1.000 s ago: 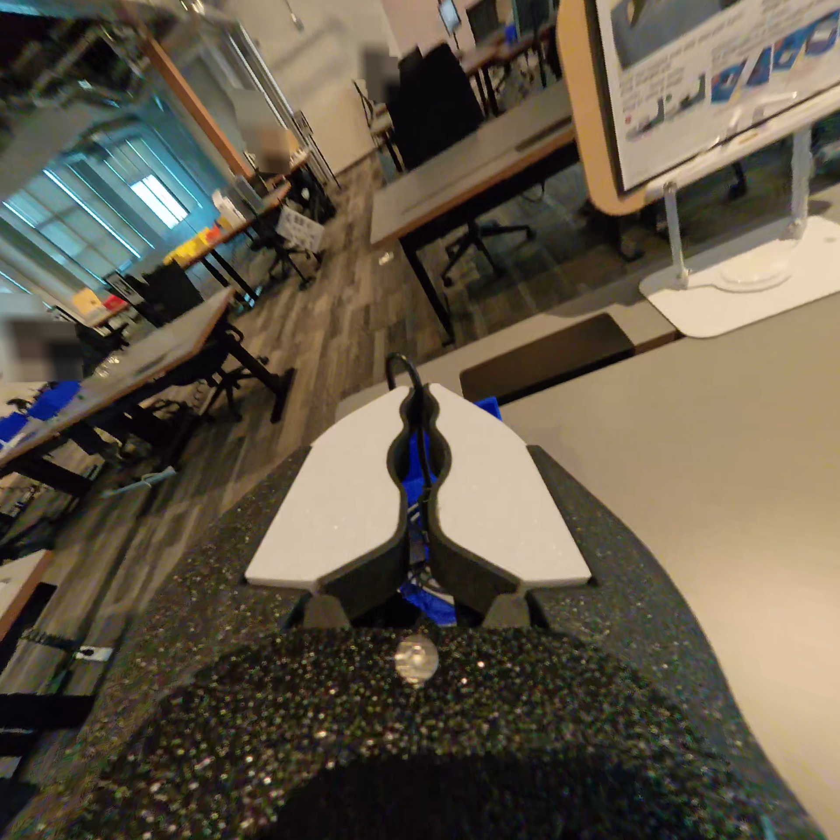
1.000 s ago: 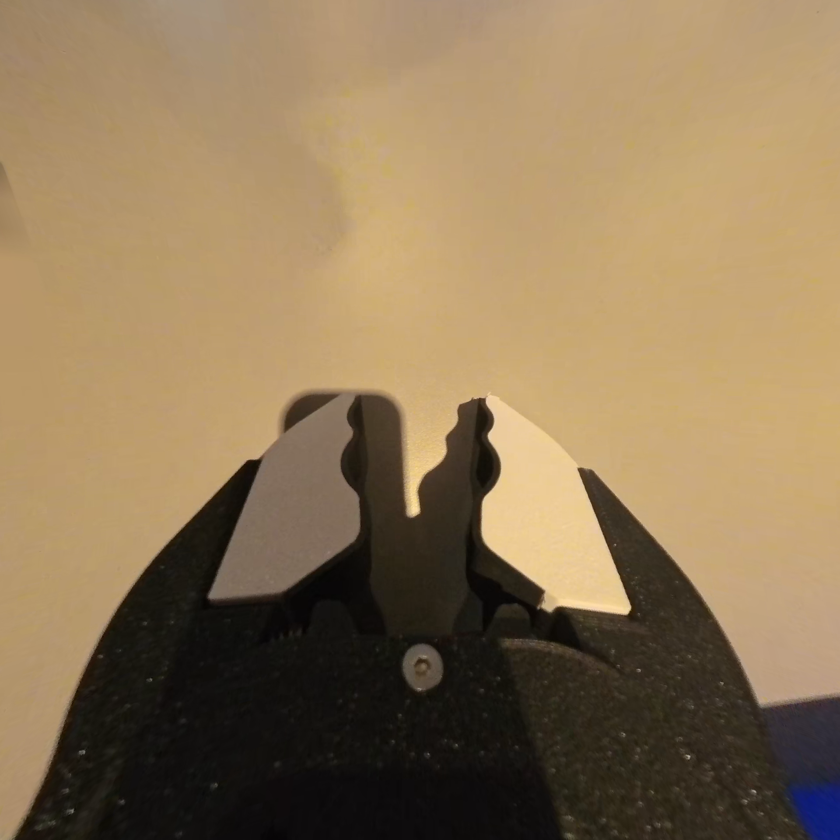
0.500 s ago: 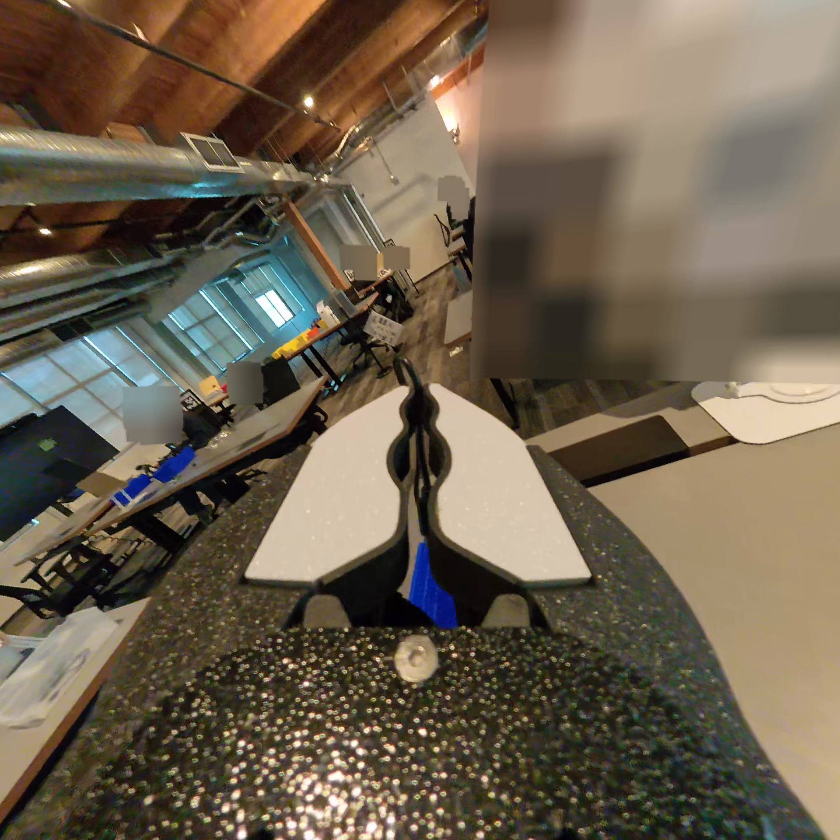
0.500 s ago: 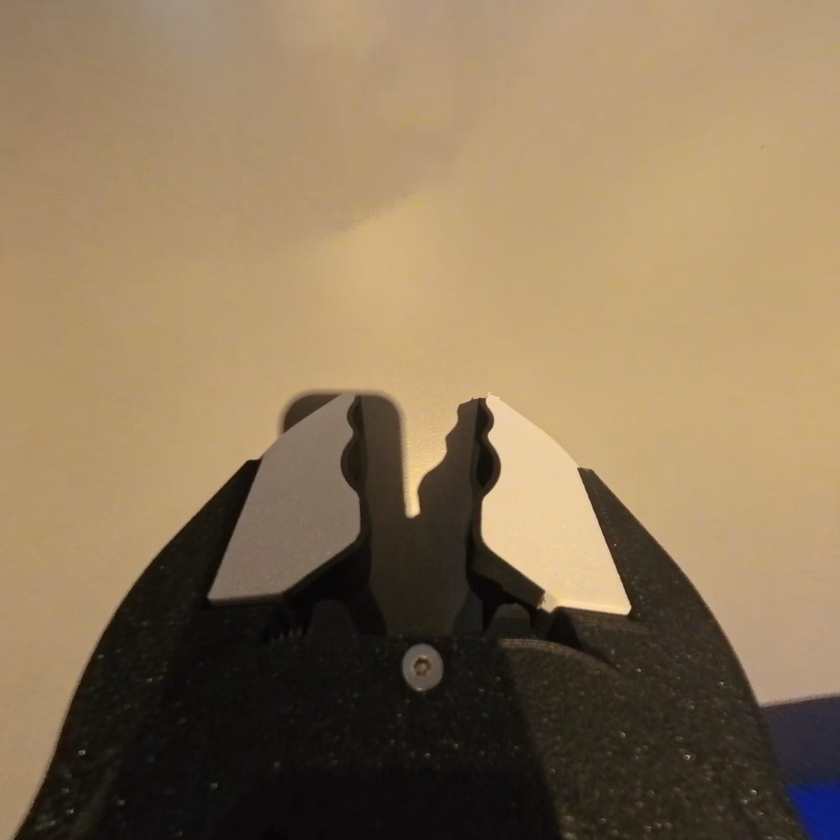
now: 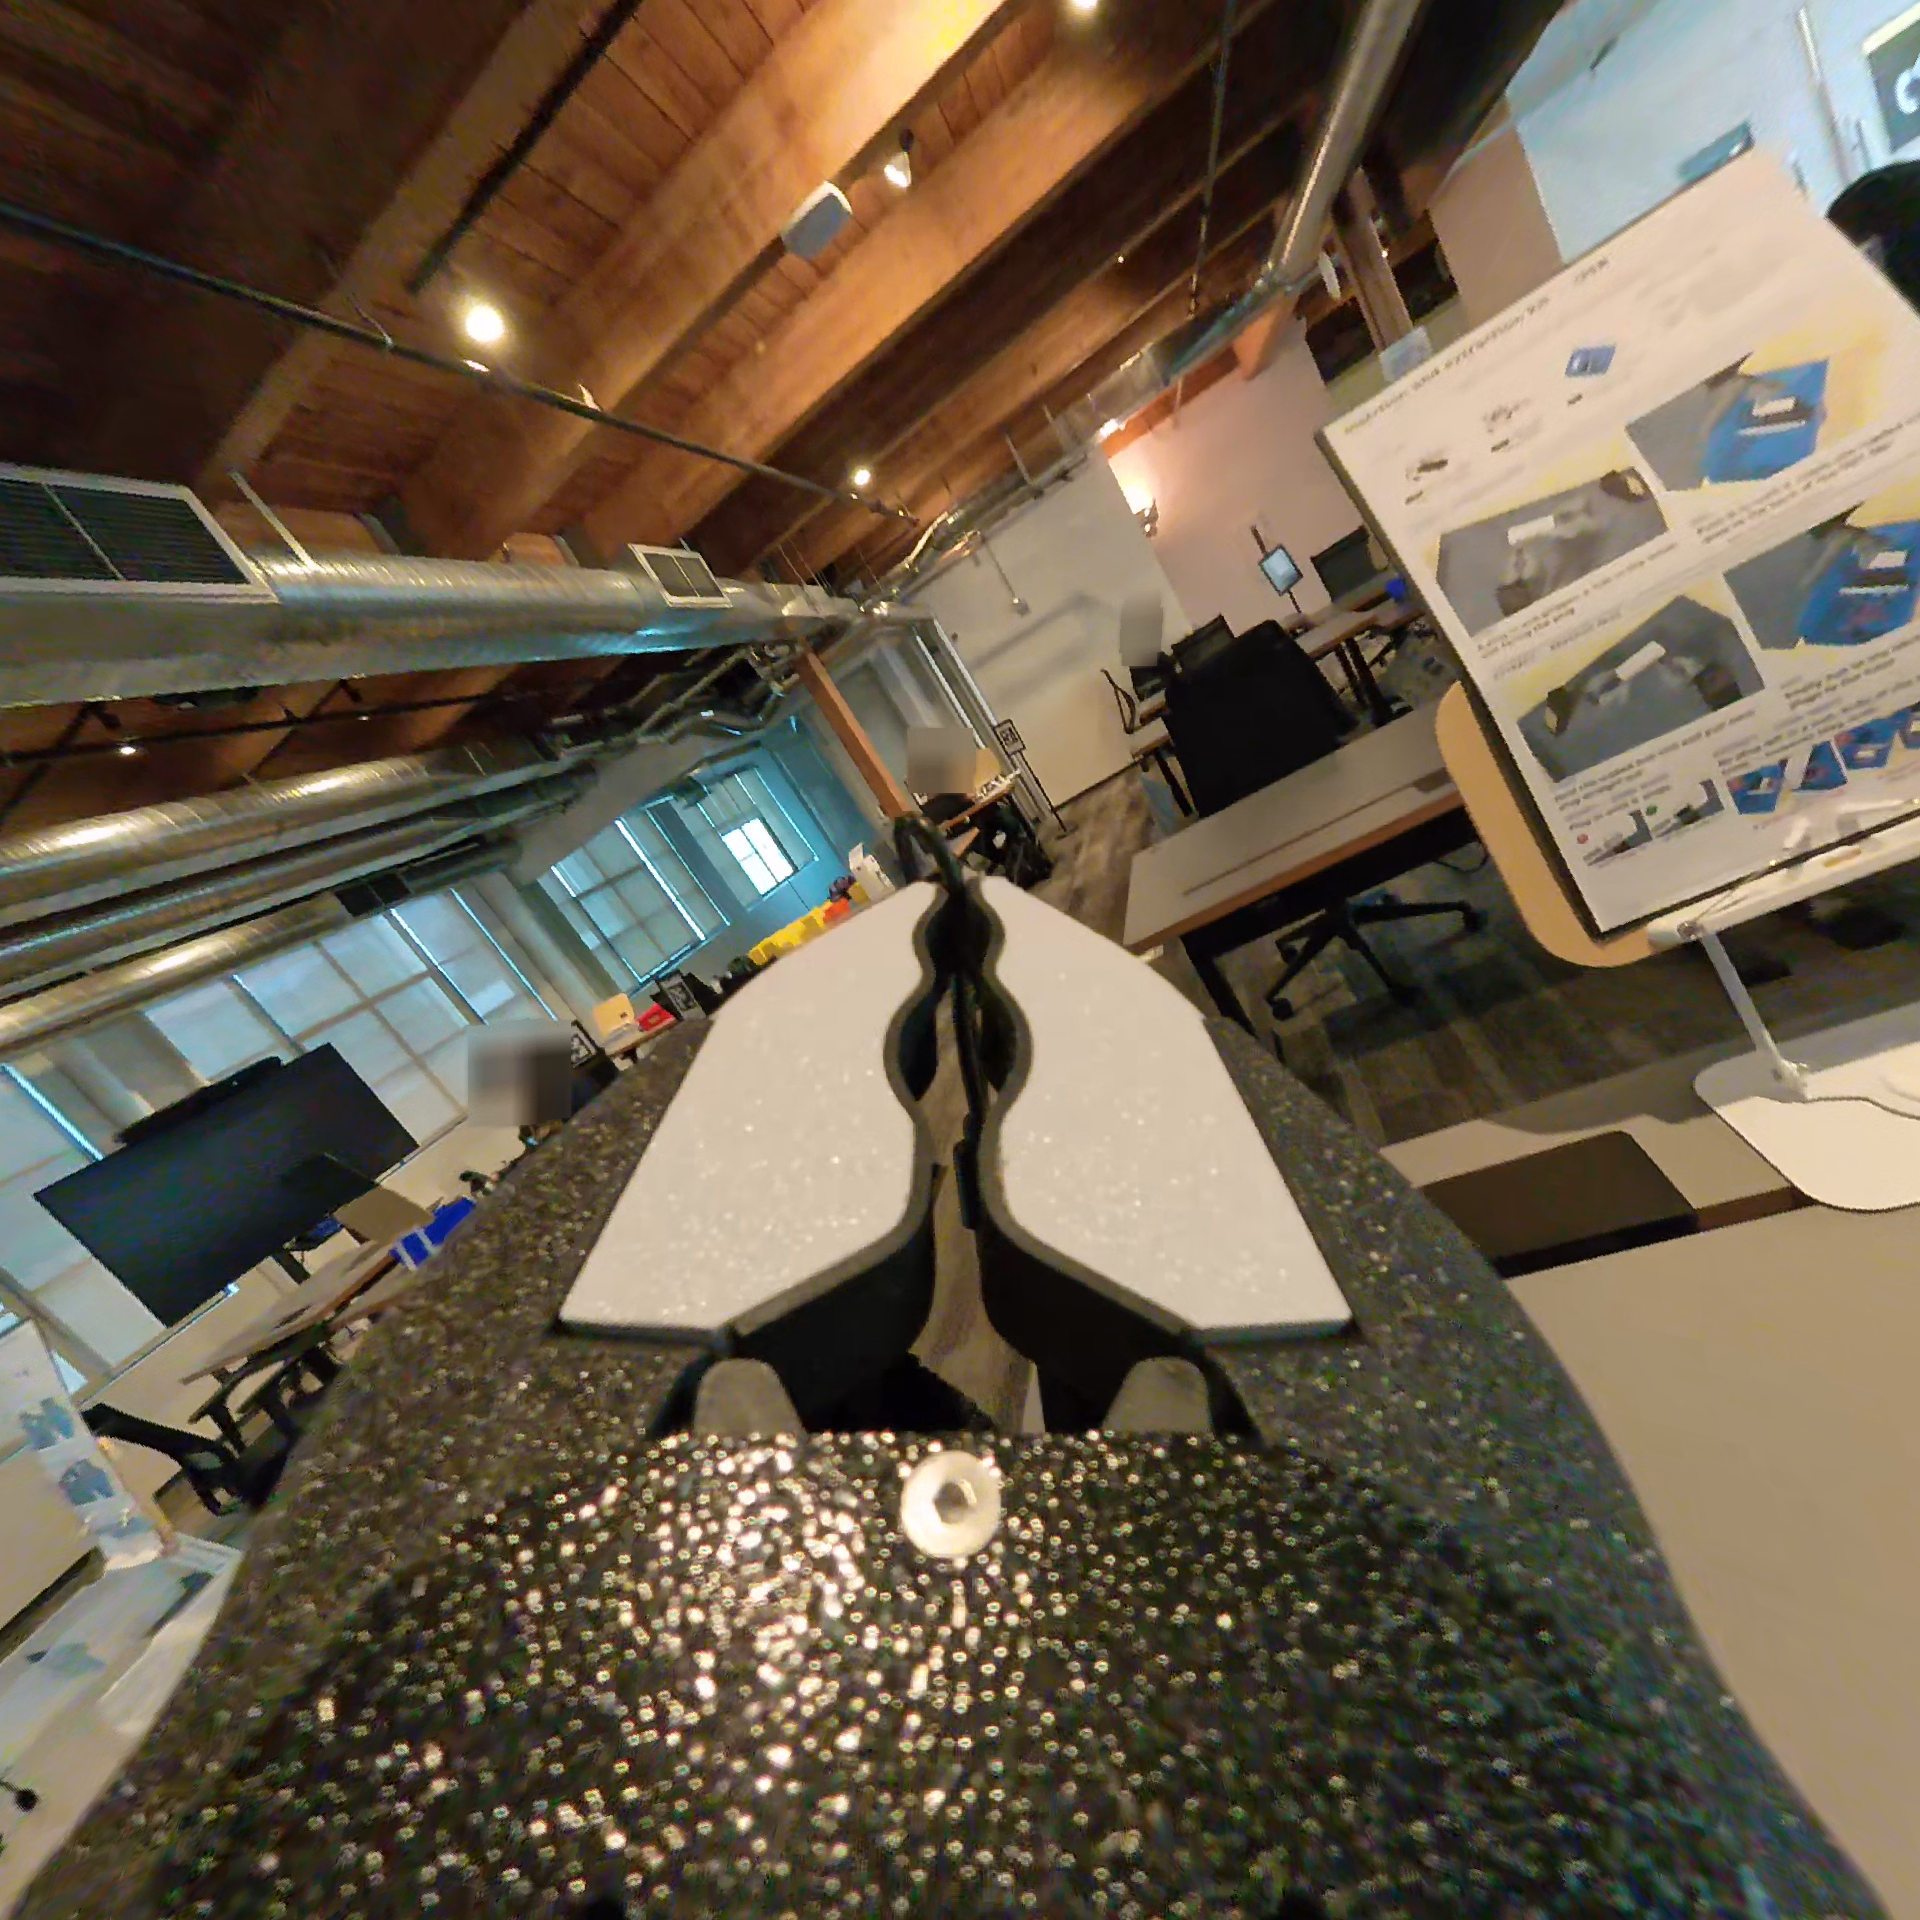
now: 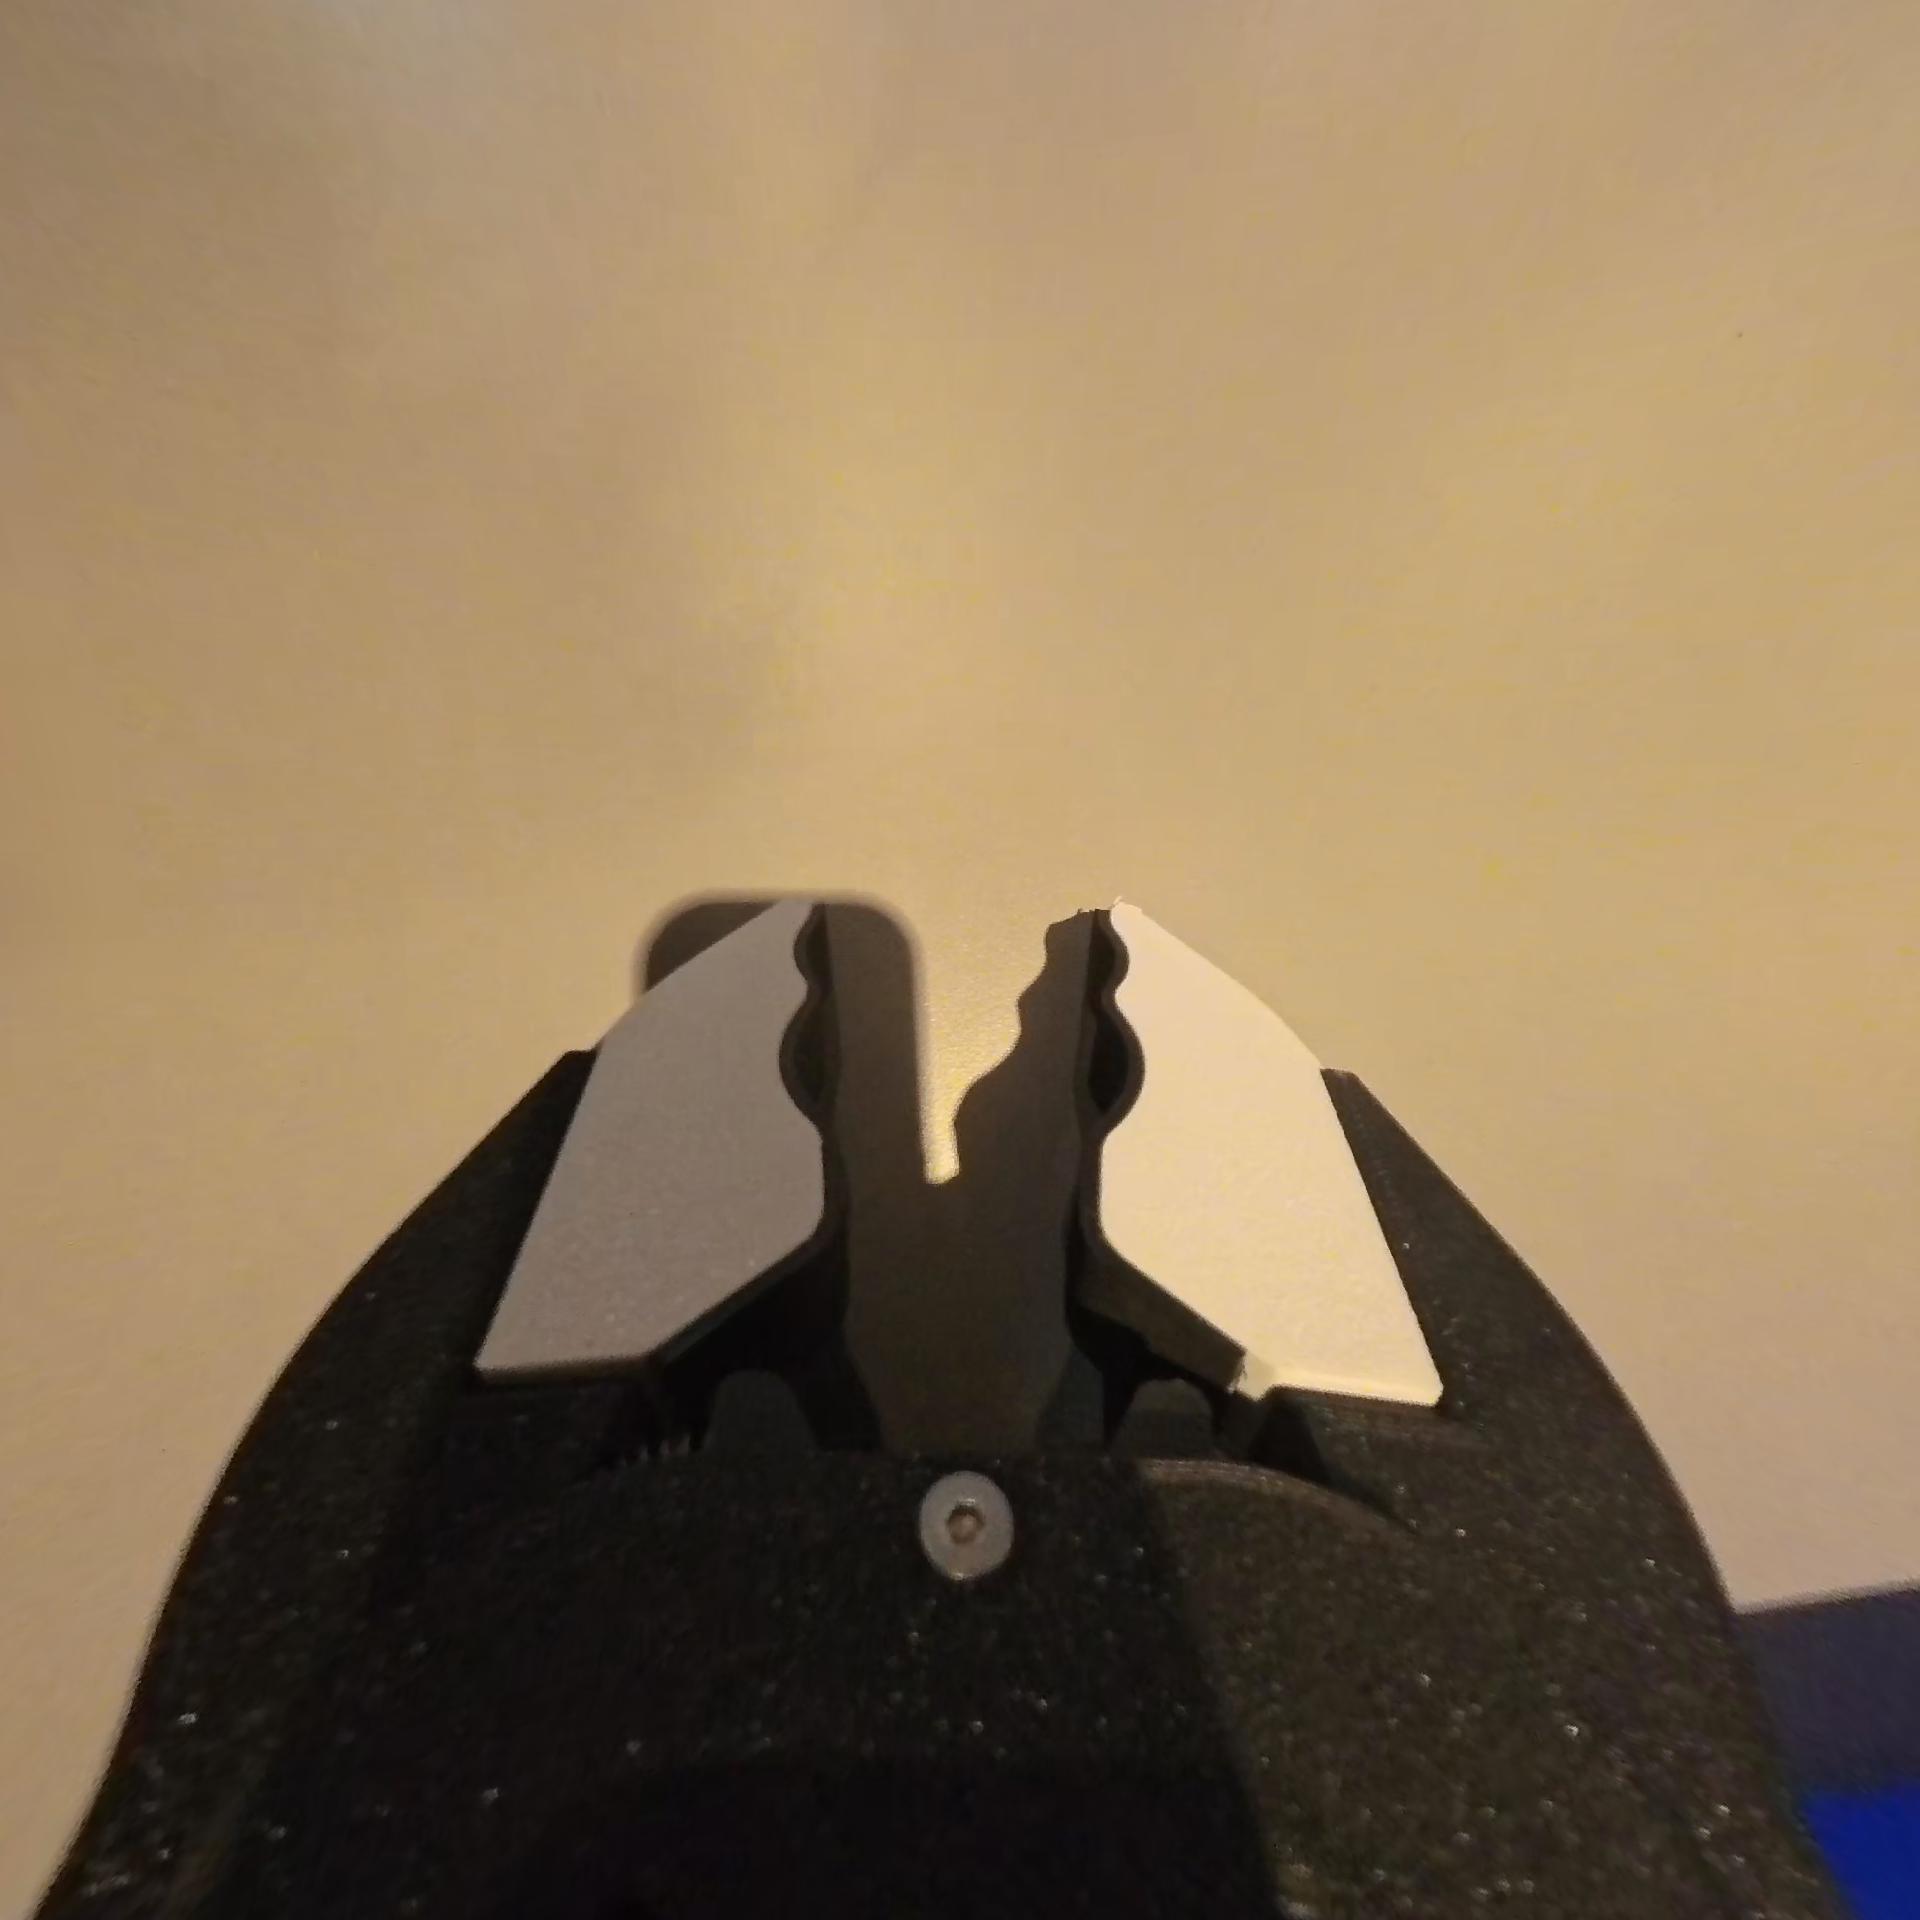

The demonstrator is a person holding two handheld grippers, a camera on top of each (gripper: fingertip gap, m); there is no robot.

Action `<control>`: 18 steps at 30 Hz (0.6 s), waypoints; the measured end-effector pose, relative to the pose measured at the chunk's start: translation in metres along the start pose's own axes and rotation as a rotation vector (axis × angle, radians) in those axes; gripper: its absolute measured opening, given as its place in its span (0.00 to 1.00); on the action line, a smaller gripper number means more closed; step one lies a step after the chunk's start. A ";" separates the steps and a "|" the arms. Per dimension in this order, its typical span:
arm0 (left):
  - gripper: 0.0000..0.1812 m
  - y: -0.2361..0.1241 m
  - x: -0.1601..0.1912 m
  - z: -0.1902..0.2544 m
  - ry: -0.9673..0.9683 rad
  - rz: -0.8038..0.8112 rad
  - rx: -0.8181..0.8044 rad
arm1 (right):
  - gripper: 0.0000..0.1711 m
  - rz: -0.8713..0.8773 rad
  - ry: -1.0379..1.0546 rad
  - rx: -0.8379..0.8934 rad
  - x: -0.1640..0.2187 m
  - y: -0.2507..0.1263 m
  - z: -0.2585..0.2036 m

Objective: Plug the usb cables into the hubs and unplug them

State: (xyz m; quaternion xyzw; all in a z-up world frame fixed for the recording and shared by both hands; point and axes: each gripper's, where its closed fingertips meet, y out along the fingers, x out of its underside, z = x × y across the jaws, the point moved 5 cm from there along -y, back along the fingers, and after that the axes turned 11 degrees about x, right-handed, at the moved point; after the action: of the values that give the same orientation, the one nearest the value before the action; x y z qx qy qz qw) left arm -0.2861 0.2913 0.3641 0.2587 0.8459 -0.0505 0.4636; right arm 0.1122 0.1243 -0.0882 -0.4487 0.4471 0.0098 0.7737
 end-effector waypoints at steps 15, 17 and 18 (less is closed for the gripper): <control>0.01 -0.027 -0.047 -0.022 0.042 0.105 -0.056 | 0.28 0.000 0.002 0.004 0.000 0.001 0.000; 0.01 -0.023 -0.054 -0.029 0.048 0.105 -0.065 | 0.28 0.000 0.001 0.005 0.000 0.001 0.000; 0.01 -0.021 -0.058 -0.033 0.050 0.107 -0.071 | 0.28 0.000 0.001 0.005 0.000 0.001 0.000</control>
State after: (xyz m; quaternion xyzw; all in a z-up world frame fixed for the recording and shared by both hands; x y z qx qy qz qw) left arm -0.2958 0.2611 0.4267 0.2880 0.8435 0.0106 0.4532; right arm 0.1119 0.1248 -0.0884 -0.4467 0.4475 0.0086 0.7747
